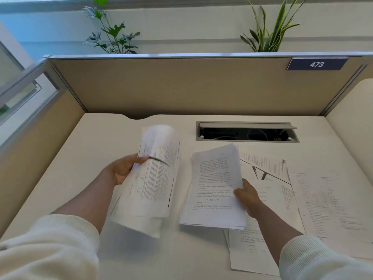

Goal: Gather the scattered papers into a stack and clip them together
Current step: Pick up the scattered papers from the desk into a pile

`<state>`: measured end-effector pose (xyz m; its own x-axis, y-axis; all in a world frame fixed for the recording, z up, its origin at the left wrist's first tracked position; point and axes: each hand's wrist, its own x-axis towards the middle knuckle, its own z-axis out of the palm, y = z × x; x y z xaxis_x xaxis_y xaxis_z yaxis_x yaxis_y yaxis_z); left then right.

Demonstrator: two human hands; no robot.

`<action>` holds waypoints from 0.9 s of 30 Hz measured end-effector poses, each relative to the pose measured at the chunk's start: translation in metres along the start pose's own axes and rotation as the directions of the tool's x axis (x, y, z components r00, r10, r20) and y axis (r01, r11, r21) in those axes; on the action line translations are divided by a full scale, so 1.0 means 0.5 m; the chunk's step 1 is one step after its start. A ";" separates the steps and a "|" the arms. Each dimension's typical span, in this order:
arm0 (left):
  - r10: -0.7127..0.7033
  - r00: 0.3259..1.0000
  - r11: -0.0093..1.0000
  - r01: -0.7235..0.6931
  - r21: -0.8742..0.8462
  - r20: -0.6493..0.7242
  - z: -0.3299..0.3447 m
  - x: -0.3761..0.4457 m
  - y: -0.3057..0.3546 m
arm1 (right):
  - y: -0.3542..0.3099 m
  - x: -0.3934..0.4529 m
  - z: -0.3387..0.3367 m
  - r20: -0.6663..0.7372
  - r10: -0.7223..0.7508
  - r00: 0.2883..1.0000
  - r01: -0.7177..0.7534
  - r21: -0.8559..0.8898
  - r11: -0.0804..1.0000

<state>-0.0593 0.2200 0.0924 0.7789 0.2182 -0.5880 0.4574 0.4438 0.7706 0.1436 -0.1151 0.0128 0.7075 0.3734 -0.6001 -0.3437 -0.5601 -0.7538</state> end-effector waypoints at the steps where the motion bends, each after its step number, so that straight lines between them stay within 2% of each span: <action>1: 0.051 0.998 0.997 -0.050 -0.064 0.022 0.009 -0.003 0.018 | 0.000 0.000 0.004 0.017 -0.012 1.000 0.012 0.001 1.000; 4: 0.175 0.982 0.969 -0.159 -0.191 0.068 0.048 -0.002 0.057 | -0.008 -0.008 0.019 0.069 -0.038 0.997 0.036 0.027 0.999; 6: 0.210 0.971 0.953 -0.179 -0.244 0.109 0.067 0.007 0.068 | -0.017 -0.010 0.029 0.106 -0.055 0.993 0.051 0.049 0.998; 8: 0.176 0.979 0.971 -0.154 -0.184 0.107 0.079 0.026 0.072 | -0.025 -0.008 0.036 0.126 -0.070 0.990 0.061 0.075 0.995; 10: 0.091 0.995 0.996 -0.091 -0.012 0.049 0.089 0.052 0.066 | -0.030 -0.002 0.038 0.130 -0.075 0.989 0.063 0.089 0.994; 12: 0.022 0.997 0.987 -0.011 0.163 -0.069 0.099 0.080 0.050 | -0.038 0.001 0.037 0.142 -0.052 0.988 0.033 0.133 0.991; 13: 0.003 0.989 0.980 0.027 0.196 -0.149 0.102 0.093 0.039 | -0.042 0.003 0.037 0.153 -0.043 0.987 0.017 0.167 0.986; 15: -0.014 0.964 0.977 0.071 0.202 -0.267 0.113 0.109 0.019 | -0.048 0.006 0.038 0.190 -0.034 0.981 -0.010 0.226 0.974; 17: -0.016 0.951 0.981 0.075 0.180 -0.309 0.126 0.117 -0.001 | -0.052 0.005 0.039 0.236 -0.032 0.971 -0.035 0.276 0.960; 21: -0.052 0.959 0.991 0.084 0.101 -0.280 0.143 0.114 -0.032 | -0.060 -0.003 0.043 0.296 -0.044 0.954 -0.055 0.317 0.947; 24: -0.080 0.970 0.985 0.112 0.131 -0.230 0.132 0.115 -0.049 | -0.068 -0.006 0.042 0.295 -0.043 0.954 -0.063 0.338 0.939; 27: -0.057 0.965 0.991 0.085 0.101 -0.255 0.124 0.118 -0.056 | -0.081 -0.012 0.048 0.268 -0.023 0.963 -0.092 0.410 0.907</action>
<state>0.0002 0.1665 0.0513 0.6161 0.4072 -0.6743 0.5631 0.3709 0.7385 0.1385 -0.0771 0.0403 0.5240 0.5708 -0.6322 -0.6304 -0.2391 -0.7385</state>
